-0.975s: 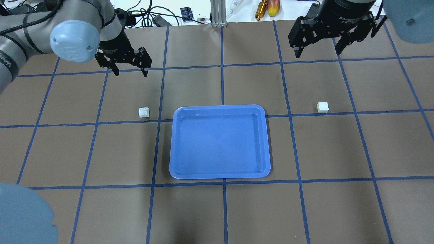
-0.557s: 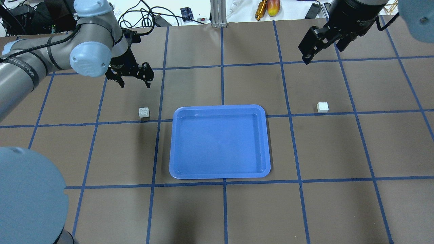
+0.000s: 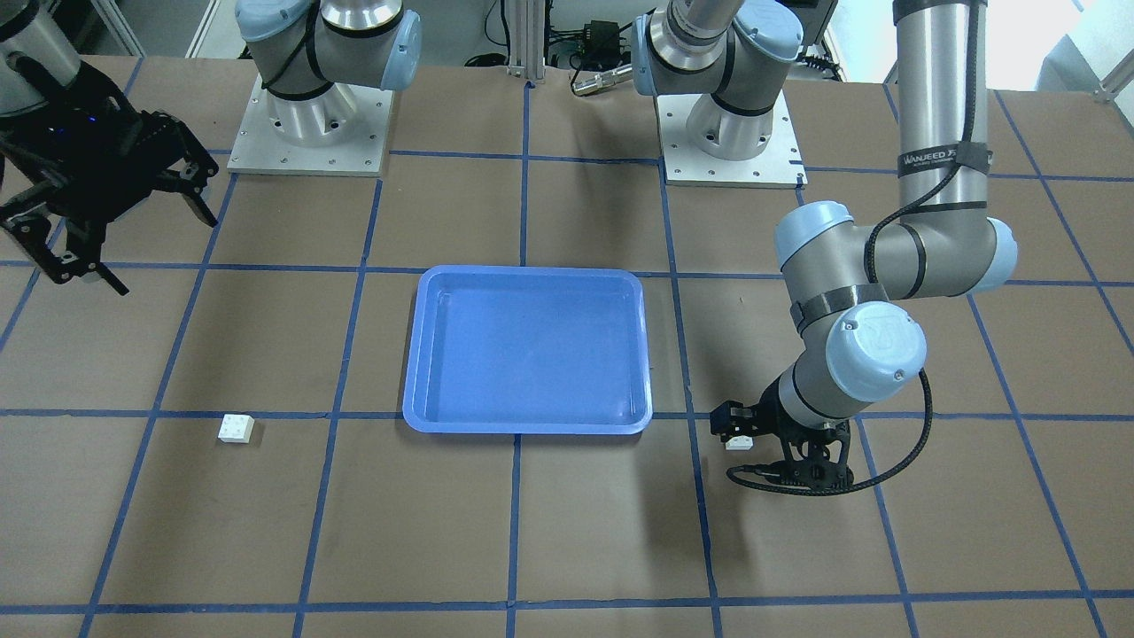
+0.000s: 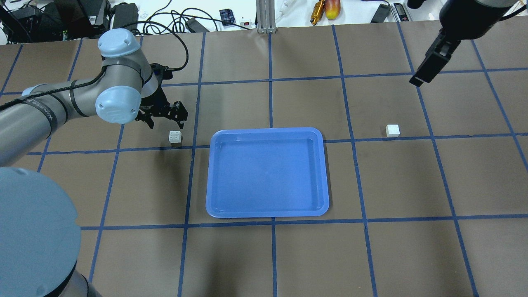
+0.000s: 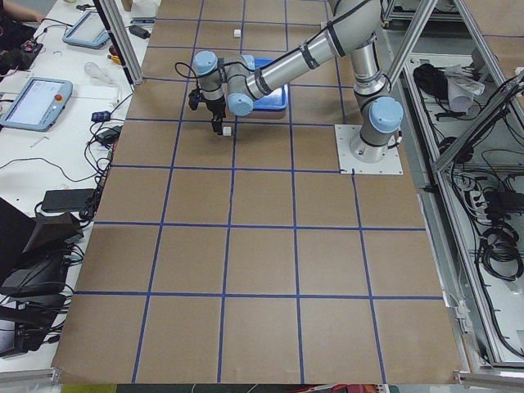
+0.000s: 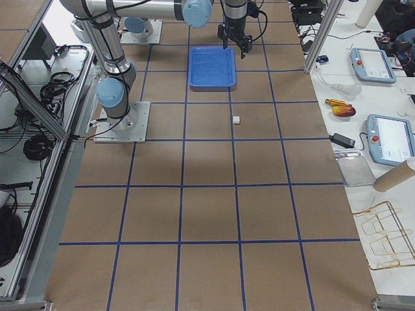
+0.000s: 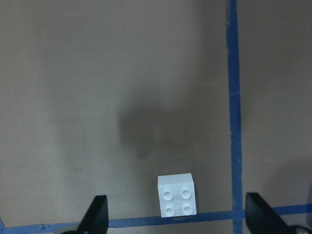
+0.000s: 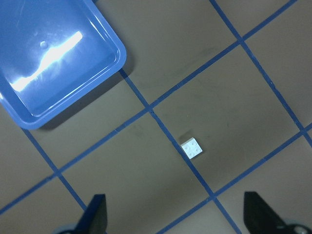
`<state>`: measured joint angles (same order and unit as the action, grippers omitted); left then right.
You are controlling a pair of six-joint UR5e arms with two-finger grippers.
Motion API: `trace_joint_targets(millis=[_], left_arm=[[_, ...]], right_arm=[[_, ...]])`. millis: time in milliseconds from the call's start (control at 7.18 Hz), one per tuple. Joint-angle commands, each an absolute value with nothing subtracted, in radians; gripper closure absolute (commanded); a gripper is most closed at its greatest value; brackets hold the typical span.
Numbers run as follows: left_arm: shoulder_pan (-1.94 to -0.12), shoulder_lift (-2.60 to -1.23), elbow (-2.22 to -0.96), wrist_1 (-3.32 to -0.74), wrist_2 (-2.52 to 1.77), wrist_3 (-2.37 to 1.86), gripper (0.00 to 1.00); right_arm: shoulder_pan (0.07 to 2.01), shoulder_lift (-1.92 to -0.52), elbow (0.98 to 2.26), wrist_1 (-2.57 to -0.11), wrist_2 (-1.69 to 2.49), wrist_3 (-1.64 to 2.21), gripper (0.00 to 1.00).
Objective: Assemble white blocks and place on blue tray
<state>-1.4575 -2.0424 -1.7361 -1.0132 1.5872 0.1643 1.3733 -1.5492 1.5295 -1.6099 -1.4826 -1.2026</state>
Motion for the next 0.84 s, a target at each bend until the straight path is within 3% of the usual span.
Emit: trace_joint_targets(millis=[0, 418, 557, 697], left_arm=[[-1.450, -2.060, -1.769, -0.965, 1.580, 0.167, 0.03], [-1.462, -2.063, -1.775, -0.966, 1.554, 0.175, 0.11], [-1.468, -2.060, -1.781, -0.966, 1.554, 0.176, 0.21], [-1.468, -2.062, -1.781, -0.966, 1.552, 0.172, 0.40]], right_arm=[[1.257, -1.546, 1.590, -1.629, -1.429, -1.466, 0.00], [1.128, -1.528, 1.806, -1.860, -1.264, -1.679, 0.00], [1.117, -1.520, 1.856, -1.899, -1.206, -1.734, 0.01], [1.103, -1.482, 1.874, -1.943, -1.151, -1.800, 0.05]])
